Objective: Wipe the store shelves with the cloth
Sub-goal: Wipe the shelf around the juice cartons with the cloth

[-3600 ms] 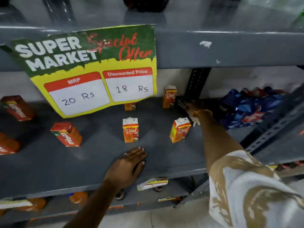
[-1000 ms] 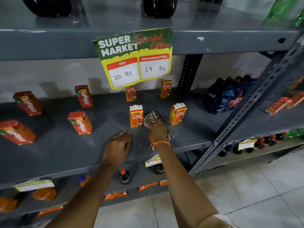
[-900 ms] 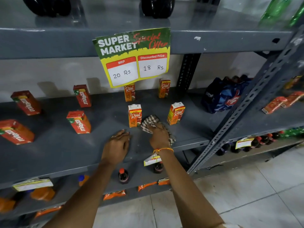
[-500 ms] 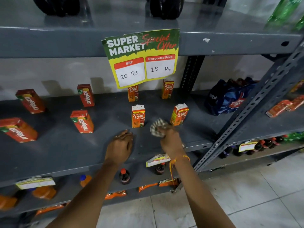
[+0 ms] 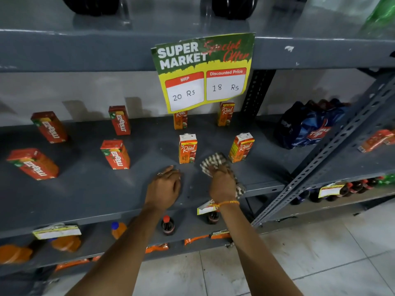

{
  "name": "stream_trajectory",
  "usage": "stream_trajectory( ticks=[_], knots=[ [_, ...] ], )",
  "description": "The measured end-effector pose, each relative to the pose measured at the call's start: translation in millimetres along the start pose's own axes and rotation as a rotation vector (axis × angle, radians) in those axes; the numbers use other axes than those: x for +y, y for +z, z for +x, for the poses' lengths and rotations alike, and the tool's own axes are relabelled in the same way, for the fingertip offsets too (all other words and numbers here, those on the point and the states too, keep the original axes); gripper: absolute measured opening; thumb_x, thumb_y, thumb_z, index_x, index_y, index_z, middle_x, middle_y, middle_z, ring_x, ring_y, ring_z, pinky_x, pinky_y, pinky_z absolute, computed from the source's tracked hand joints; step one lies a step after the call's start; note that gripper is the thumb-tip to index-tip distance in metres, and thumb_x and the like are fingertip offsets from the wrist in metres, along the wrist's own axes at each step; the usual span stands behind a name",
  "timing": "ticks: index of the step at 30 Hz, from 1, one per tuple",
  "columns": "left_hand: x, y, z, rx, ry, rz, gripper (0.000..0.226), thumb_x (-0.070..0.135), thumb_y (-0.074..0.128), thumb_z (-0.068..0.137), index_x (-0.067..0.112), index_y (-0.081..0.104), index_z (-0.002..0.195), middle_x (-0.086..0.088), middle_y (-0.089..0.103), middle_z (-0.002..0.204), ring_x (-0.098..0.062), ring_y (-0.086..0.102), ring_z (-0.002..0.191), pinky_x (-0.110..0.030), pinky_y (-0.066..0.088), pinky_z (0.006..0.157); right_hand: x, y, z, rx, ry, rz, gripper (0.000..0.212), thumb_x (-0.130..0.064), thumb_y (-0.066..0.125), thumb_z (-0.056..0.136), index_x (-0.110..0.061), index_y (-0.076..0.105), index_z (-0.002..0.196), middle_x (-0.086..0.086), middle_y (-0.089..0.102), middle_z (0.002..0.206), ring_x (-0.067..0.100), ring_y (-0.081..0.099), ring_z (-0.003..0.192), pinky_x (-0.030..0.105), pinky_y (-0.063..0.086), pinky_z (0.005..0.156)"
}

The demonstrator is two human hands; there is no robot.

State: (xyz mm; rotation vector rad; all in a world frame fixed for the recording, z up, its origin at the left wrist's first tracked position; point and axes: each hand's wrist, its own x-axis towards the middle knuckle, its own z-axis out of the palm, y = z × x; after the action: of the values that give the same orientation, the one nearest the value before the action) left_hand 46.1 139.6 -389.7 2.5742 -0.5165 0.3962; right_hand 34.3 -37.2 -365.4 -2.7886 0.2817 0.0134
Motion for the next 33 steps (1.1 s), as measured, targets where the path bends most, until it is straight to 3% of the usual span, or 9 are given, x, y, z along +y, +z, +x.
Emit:
stream_trajectory(
  ticks=[3,8,11,13,16,19,23,29,33],
  knots=[
    [1,-4,-3,0.003,-0.036,-0.016,0.038,0.024,0.037,0.082,0.006,0.070,0.091,-0.015,0.072,0.099,-0.027,0.064,0.101,-0.040,0.055,0.078,-5,-9,-36,-0.011,-0.200,0.056,0.049,0.007,0.044,0.085,-0.014,0.055,0.127,0.012,0.047,0.143,0.030,0.040,0.132,0.038,0.032,0.114],
    [-25,-18,-31,0.008,-0.094,0.049,0.041,0.024,0.036,0.084,0.004,0.070,0.097,-0.014,0.072,0.100,-0.028,0.064,0.101,-0.039,0.050,0.090,-12,-17,-61,-0.323,-0.373,0.112,0.055,0.008,0.048,0.080,-0.025,0.059,0.123,0.005,0.051,0.140,0.027,0.043,0.131,0.036,0.034,0.113],
    [-48,-35,-50,0.011,-0.015,0.169,0.041,0.028,0.035,0.089,0.008,0.069,0.101,-0.008,0.071,0.106,-0.025,0.061,0.107,-0.038,0.034,0.097,-16,-21,-42,-0.239,-0.224,0.099,0.052,0.001,0.053,0.078,-0.028,0.061,0.119,0.006,0.061,0.130,0.031,0.054,0.121,0.043,0.048,0.100],
    [-64,-45,-58,-0.007,0.019,0.216,0.053,0.037,0.023,0.097,0.011,0.069,0.102,-0.006,0.070,0.108,-0.024,0.059,0.111,-0.037,0.029,0.098,-13,-24,-24,-0.154,-0.078,0.078,0.046,0.001,0.051,0.079,-0.017,0.059,0.120,0.013,0.061,0.128,0.035,0.057,0.117,0.045,0.051,0.096],
    [-82,-53,-70,-0.013,0.003,0.180,0.063,0.044,0.013,0.097,0.014,0.069,0.104,-0.003,0.069,0.111,-0.023,0.054,0.116,-0.036,0.028,0.099,-15,-16,-8,-0.117,0.041,0.010,0.051,-0.004,0.047,0.082,-0.019,0.048,0.130,0.013,0.046,0.141,0.038,0.042,0.128,0.049,0.043,0.103],
    [-87,-53,-77,-0.029,-0.045,0.098,0.050,0.041,0.026,0.097,0.015,0.067,0.107,-0.003,0.068,0.113,-0.025,0.055,0.115,-0.035,0.032,0.098,-31,-10,-3,-0.090,0.117,-0.152,0.050,-0.013,0.048,0.085,-0.022,0.041,0.134,0.014,0.030,0.147,0.042,0.030,0.128,0.052,0.035,0.103],
    [-89,-49,-77,-0.051,-0.074,0.097,0.037,0.033,0.038,0.090,0.018,0.066,0.109,-0.002,0.068,0.114,-0.024,0.057,0.113,-0.036,0.035,0.095,-50,-13,3,-0.151,0.163,-0.221,0.051,-0.022,0.053,0.086,-0.020,0.038,0.135,0.012,0.025,0.147,0.040,0.032,0.125,0.049,0.038,0.100],
    [-88,-50,-80,-0.051,-0.090,0.099,0.039,0.032,0.035,0.090,0.020,0.064,0.112,0.001,0.065,0.119,-0.019,0.054,0.116,-0.036,0.034,0.097,-85,1,-28,-0.187,-0.023,-0.267,0.053,-0.013,0.049,0.085,-0.031,0.038,0.133,0.008,0.030,0.142,0.039,0.037,0.119,0.047,0.043,0.094],
    [-94,-55,-78,-0.071,-0.046,0.083,0.038,0.033,0.036,0.090,0.022,0.063,0.114,0.003,0.064,0.120,-0.018,0.052,0.120,-0.034,0.032,0.097,-101,7,-60,-0.266,-0.314,-0.185,0.061,-0.004,0.052,0.078,-0.036,0.044,0.130,0.005,0.031,0.141,0.038,0.035,0.119,0.050,0.040,0.098]
  ],
)
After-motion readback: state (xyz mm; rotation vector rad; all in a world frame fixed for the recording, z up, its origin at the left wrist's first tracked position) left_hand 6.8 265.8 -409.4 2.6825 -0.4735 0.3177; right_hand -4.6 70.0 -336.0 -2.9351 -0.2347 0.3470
